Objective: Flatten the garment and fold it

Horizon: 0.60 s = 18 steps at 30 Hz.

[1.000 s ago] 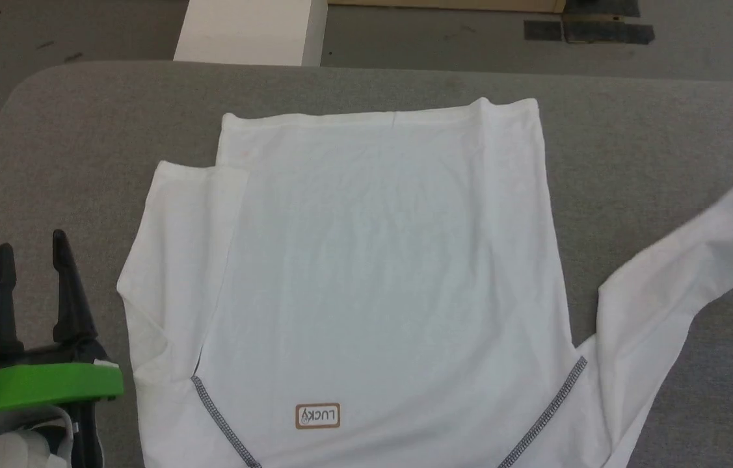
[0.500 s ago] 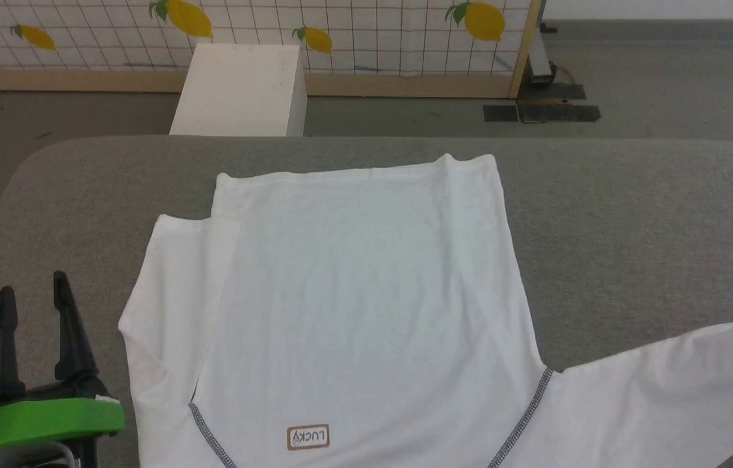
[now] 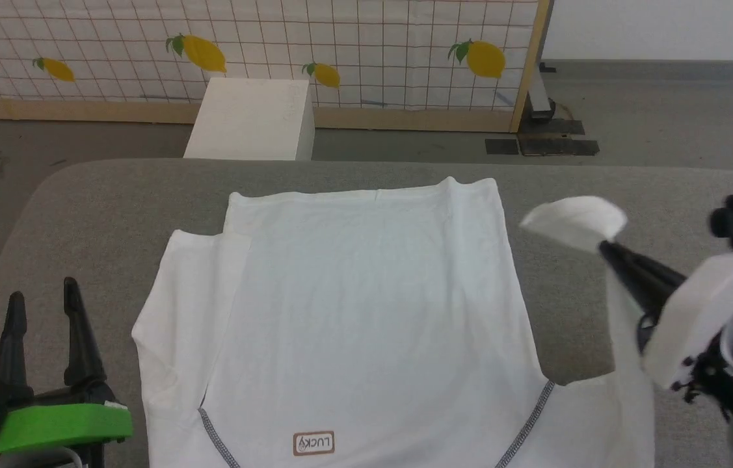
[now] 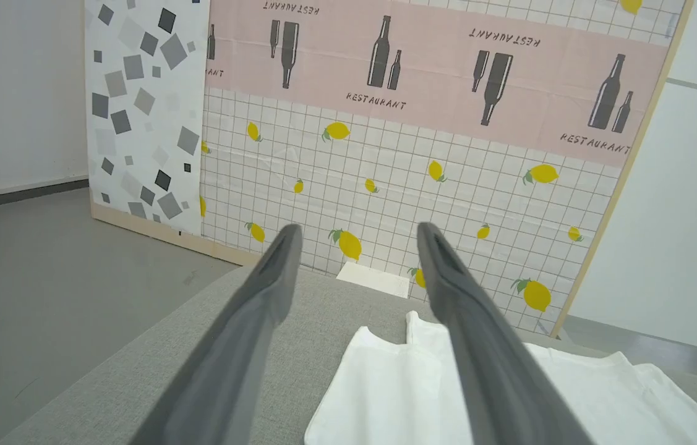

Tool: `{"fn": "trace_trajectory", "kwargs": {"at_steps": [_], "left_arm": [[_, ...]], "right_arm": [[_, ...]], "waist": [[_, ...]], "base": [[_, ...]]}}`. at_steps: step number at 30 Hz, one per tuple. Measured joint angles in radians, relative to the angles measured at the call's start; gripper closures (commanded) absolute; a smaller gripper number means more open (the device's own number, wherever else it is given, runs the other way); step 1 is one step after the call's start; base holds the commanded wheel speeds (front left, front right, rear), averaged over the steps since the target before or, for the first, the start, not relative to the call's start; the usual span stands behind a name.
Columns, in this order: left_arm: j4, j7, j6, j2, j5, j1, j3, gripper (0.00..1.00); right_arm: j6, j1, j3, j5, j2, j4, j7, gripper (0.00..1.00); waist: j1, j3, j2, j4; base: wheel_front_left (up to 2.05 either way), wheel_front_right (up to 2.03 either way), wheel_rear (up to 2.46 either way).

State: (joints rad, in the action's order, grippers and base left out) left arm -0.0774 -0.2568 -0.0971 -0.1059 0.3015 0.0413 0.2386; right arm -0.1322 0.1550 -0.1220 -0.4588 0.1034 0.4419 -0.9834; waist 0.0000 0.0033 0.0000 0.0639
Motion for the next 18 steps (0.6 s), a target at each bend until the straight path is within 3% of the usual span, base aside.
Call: {"fn": "trace_trajectory", "kwargs": {"at_steps": [5,10,18], "left_arm": [[-0.003,0.002,0.000,-0.003,-0.002,0.000,-0.005,0.00],[-0.001,0.006,0.001,-0.005,-0.002,0.000,-0.021,0.00],[0.013,0.009,0.001,-0.005,0.002,-0.011,-0.036,0.00]], "right_arm": [[0.000,0.033,0.243,-0.037,-0.003,-0.088,0.005,1.00],[0.000,0.094,0.437,-0.081,-0.033,-0.247,0.089,1.00],[0.000,0.203,0.663,-0.169,-0.051,-0.494,0.254,1.00]], "waist": [[0.0000,-0.001,0.0000,0.013],[0.0000,0.006,0.0000,0.034],[0.0000,0.031,0.0000,0.084]], "base": [[0.00,0.00,0.00],[0.00,0.00,0.00],[0.00,0.00,0.00]]}}
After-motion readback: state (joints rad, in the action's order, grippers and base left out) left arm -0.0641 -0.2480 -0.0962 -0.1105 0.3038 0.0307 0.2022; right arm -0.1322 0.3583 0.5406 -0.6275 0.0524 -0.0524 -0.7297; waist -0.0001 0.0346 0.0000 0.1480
